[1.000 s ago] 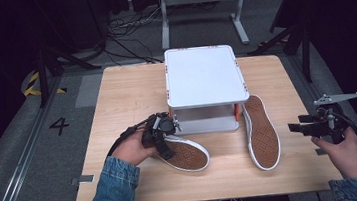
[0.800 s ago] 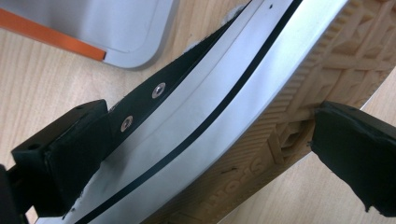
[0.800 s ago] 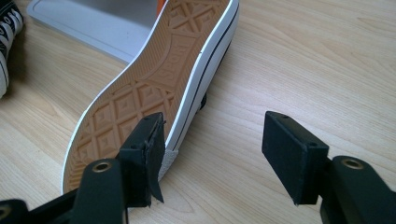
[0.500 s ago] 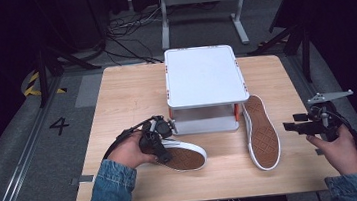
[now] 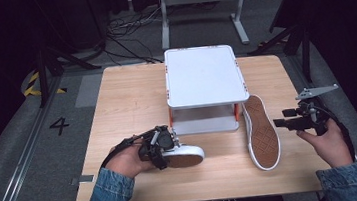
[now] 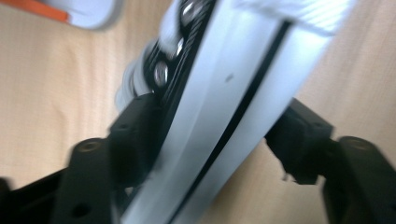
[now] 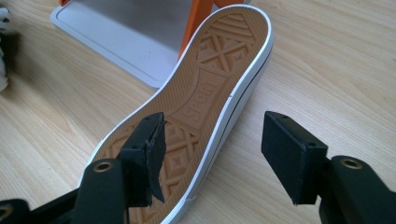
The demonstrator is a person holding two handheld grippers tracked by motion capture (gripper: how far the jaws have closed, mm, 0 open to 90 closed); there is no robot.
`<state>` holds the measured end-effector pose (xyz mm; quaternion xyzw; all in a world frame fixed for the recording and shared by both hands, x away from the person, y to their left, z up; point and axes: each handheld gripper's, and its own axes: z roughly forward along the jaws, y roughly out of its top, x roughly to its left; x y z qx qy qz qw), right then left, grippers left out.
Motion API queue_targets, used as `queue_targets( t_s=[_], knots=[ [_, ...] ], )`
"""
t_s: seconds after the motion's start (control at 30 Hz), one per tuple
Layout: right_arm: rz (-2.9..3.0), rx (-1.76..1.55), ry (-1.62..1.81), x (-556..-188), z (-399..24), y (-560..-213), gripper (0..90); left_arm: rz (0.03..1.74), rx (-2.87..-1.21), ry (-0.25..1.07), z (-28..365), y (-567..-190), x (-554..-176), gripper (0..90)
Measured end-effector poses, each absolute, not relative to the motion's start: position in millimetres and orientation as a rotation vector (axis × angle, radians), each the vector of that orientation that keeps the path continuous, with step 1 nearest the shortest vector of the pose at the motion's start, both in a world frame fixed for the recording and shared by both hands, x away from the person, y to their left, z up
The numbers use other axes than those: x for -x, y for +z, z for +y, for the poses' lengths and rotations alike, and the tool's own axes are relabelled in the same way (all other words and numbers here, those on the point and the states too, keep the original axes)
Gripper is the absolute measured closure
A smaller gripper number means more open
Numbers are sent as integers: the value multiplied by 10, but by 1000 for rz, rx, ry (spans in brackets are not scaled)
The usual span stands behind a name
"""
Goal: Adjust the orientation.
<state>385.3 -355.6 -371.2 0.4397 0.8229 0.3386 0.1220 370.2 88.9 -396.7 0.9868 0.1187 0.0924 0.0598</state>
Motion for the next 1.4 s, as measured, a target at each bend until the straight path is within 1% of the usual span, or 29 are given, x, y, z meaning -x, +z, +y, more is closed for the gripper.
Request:
queue_targets(
  t_s=[0.1, 0.17, 0.23, 0.27, 0.33, 0.47, 0.53, 0.57, 0.6, 0.63, 0.73, 0.77, 0.83, 0.87, 0.93, 1.03, 1.07, 1.1, 1.17, 1.23, 1.3, 1.4],
  knots=[
    [2389, -1294, 996, -3842, -3582, -3697, 406, 422, -2928, 206, 959, -3886, -3725, 422],
    [2385, -1297, 998, -3845, -3597, -3696, 407, 445, -2898, 191, 1029, -3800, -3729, 427],
    [2384, -1300, 1002, -3848, -3600, -3699, 408, 460, -2877, 187, 1065, -3759, -3716, 427],
    [2385, -1297, 1000, -3853, -3590, -3701, 411, 496, -2825, 199, 1158, -3645, -3683, 432],
    [2386, -1286, 1001, -3851, -3578, -3697, 410, 521, -2805, 206, 1205, -3588, -3684, 438],
    [2384, -1239, 1010, -3827, -3536, -3662, 413, 735, -2763, 215, 1416, -3418, -3706, 445],
    [2380, -1224, 1011, -3815, -3533, -3645, 414, 871, -2754, 259, 1521, -3385, -3737, 463],
    [2378, -1222, 1017, -3813, -3536, -3644, 414, 970, -2741, 309, 1575, -3389, -3762, 468],
    [2374, -1229, 1017, -3812, -3540, -3643, 414, 1032, -2728, 342, 1620, -3403, -3790, 474],
    [2372, -1234, 1015, -3813, -3541, -3645, 414, 1083, -2709, 356, 1659, -3421, -3818, 479],
    [2377, -1237, 1012, -3815, -3541, -3655, 416, 1236, -2649, 336, 1814, -3507, -3939, 494],
    [2378, -1229, 1013, -3818, -3536, -3658, 420, 1277, -2630, 364, 1861, -3569, -3989, 501],
    [2379, -1224, 1014, -3817, -3533, -3658, 420, 1286, -2617, 376, 1872, -3601, -4016, 502],
    [2378, -1223, 1013, -3816, -3527, -3660, 422, 1310, -2598, 350, 1888, -3644, -4065, 502],
    [2383, -1214, 1010, -3815, -3515, -3668, 424, 1347, -2578, 353, 1889, -3729, -4133, 502],
    [2389, -1205, 1001, -3810, -3498, -3677, 425, 1435, -2586, 396, 1856, -3883, -4217, 502],
    [2392, -1200, 1004, -3804, -3495, -3673, 428, 1446, -2610, 401, 1849, -3917, -4235, 500],
    [2392, -1198, 1007, -3803, -3495, -3672, 428, 1469, -2592, 397, 1857, -3930, -4239, 492],
    [2387, -1198, 1009, -3804, -3498, -3667, 428, 1462, -2601, 367, 1873, -3925, -4236, 490],
    [2387, -1199, 1012, -3805, -3497, -3668, 428, 1445, -2652, 342, 1850, -3914, -4207, 483],
    [2393, -1194, 1006, -3811, -3487, -3674, 428, 1400, -2652, 286, 1833, -3857, -4167, 439],
    [2398, -1187, 1011, -3810, -3467, -3670, 428, 1368, -2634, 222, 1772, -3800, -4109, 414]
  ],
)
